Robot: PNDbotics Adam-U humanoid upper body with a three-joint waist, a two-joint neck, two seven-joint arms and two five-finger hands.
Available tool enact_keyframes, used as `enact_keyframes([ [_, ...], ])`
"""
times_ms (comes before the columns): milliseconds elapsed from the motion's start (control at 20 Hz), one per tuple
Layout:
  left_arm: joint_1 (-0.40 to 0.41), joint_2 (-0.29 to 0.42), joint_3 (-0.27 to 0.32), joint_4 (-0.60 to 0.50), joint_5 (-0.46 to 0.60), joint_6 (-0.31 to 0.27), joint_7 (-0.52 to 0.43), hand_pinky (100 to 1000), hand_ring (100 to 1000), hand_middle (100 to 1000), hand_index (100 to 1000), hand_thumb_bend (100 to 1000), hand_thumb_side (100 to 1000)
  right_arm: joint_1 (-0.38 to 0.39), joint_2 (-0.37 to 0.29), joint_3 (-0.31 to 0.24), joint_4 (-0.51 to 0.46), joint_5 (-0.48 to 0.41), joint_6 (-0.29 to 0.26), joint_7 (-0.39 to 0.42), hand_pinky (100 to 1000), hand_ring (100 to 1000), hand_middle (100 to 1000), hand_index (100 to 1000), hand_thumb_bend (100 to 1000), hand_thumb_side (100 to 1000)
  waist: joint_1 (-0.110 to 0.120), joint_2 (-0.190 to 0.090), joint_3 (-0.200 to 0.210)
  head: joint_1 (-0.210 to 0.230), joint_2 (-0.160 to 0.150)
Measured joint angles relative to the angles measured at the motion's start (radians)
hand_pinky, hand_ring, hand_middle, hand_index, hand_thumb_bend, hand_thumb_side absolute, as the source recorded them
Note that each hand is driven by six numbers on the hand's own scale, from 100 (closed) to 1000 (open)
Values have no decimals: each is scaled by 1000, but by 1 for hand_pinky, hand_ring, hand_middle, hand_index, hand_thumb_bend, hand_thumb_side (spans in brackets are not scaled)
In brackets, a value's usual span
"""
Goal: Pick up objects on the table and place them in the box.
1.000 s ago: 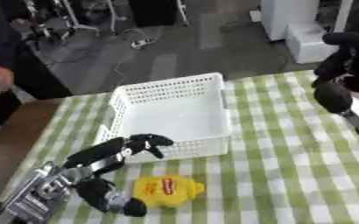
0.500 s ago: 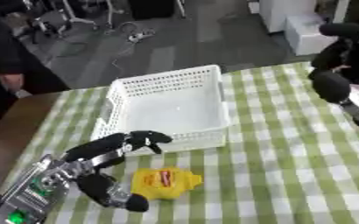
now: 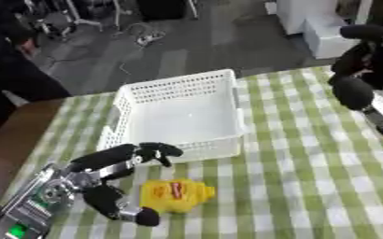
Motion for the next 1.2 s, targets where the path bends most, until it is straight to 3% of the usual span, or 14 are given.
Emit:
enact_keyframes([
  [1200,-27,-11,0,41,-47,37,-45,854,838,940,1000,719,824,-4,0,0,0,0,1,6,354,526,537,838,822,593,1,0,-4,0,0],
])
